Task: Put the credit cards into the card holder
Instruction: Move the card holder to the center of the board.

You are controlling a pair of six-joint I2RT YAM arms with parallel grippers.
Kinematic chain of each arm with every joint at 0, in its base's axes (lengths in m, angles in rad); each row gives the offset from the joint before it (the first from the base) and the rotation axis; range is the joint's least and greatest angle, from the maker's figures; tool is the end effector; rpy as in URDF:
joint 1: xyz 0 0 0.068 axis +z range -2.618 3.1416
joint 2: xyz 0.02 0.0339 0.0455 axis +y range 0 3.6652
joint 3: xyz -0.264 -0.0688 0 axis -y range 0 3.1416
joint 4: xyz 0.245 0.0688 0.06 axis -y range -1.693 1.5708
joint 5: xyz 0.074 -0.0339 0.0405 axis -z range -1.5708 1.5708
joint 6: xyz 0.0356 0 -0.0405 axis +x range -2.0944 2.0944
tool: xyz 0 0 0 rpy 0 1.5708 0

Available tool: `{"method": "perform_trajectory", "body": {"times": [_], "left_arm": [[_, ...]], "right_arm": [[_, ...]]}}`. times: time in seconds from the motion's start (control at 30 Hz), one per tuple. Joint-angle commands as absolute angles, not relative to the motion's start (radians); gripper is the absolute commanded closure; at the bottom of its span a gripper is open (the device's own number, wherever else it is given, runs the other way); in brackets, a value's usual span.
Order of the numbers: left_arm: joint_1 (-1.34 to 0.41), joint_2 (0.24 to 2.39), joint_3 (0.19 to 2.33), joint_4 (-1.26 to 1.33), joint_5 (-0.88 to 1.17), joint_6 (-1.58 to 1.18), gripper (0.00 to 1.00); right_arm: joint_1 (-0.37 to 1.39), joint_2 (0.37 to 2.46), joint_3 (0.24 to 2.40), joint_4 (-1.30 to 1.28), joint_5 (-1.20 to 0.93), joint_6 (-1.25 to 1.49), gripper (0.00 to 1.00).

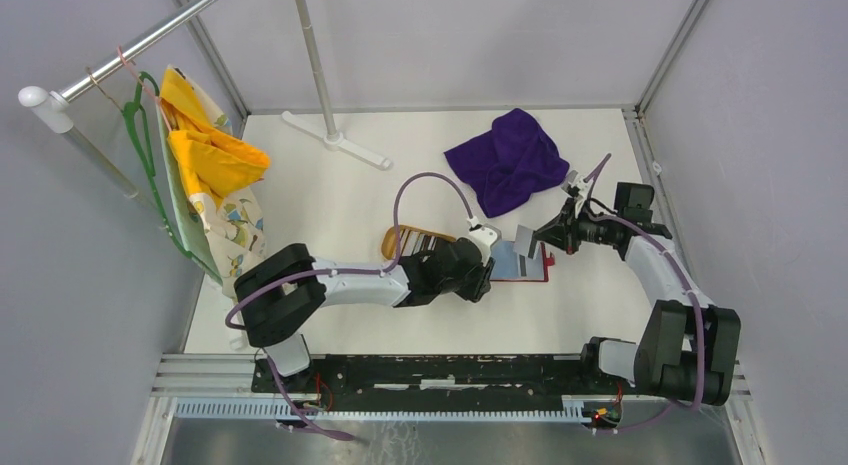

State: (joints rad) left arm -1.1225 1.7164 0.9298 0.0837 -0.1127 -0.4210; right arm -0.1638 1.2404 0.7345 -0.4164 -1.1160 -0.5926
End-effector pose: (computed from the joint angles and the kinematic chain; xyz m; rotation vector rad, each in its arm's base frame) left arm 0.1585 -0.3202 0.1729 0.7536 2.2393 -0.6678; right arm 0.2340 -0.0063 0.2255 -0.8357 1.8653 0.9121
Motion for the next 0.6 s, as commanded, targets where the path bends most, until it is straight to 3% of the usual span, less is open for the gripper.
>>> {"method": "perform_trajectory", "body": {"times": [0.0,0.23,0.57], "left_arm": [[-1.107,1.674,0.907,0.204,-0.129,-0.423,0.57],[-1.023,1.648,0.811,0.421,-0.013,-0.597,0.46],[-0.999,1.622,0.805,0.443,0.019,-0.612,0.45]], "right_arm": [[-0.148,1.264,0.667,-0.239,-1.195,-0.394,1.0],[-0.147,1.274,0.618,-0.059,-1.09,-0.159,1.0],[-0.213,1.31,0.657,-0.044,-1.099,-0.039,1.0]]}}
